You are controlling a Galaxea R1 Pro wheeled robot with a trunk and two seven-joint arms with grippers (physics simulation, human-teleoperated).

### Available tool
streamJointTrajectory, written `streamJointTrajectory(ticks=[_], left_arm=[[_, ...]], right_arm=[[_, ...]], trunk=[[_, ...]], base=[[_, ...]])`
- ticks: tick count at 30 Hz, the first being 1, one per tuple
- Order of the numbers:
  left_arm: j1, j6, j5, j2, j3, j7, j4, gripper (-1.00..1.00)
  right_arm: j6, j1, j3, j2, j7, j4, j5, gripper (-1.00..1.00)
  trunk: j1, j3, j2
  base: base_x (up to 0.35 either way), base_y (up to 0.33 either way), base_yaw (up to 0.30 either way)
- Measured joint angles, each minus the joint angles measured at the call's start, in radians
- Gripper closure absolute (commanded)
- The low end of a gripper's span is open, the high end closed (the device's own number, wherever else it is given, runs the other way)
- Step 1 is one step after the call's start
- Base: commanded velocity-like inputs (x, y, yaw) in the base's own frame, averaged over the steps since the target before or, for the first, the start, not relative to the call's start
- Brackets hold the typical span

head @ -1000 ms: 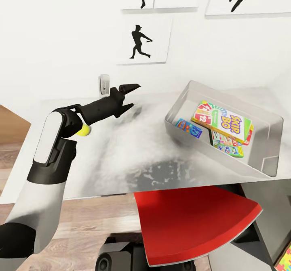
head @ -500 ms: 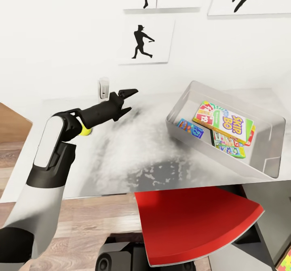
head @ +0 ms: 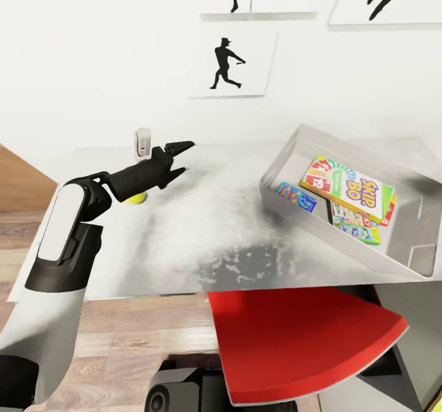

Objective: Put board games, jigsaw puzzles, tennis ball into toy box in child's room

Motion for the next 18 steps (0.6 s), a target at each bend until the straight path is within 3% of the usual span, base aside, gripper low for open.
streamJointTrajectory(ticks=[3, 8, 10, 11, 14, 18], left_arm=[[0.002, 0.0, 0.0, 0.008, 0.004, -0.009, 0.0, -1.0], [0.014, 0.002, -0.001, 0.05, 0.02, -0.022, 0.0, -1.0], [0.035, 0.002, 0.0, 0.083, 0.034, -0.035, 0.0, -1.0], [0.036, 0.002, 0.002, 0.083, 0.034, -0.036, 0.0, -1.0], [0.075, 0.002, 0.004, 0.126, 0.057, -0.075, 0.0, -1.0], [0.107, 0.002, 0.006, 0.154, 0.075, -0.119, 0.0, -1.0]], right_arm=[[0.0, -0.029, 0.03, 0.022, -0.013, 0.0, 0.0, -1.0], [0.0, -0.097, 0.128, 0.076, -0.04, 0.002, 0.006, -1.0], [0.0, -0.126, 0.19, 0.1, -0.087, 0.004, 0.01, -1.0], [0.0, -0.126, 0.191, 0.1, -0.088, 0.004, 0.011, -1.0], [-0.001, -0.152, 0.259, 0.125, -0.19, 0.005, 0.005, -1.0], [-0.001, -0.167, 0.296, 0.139, -0.262, 0.005, -0.024, -1.0]], trunk=[[0.0, 0.0, 0.0], [0.0, 0.0, 0.0], [0.0, 0.0, 0.0], [0.0, 0.0, 0.0], [0.0, 0.0, 0.0], [0.0, 0.0, 0.0]], base=[[0.0, 0.0, 0.234], [0.0, 0.0, 0.264], [0.0, 0.0, 0.279], [0.0, 0.0, 0.282], [0.0, 0.0, 0.287], [0.0, 0.0, 0.291]])
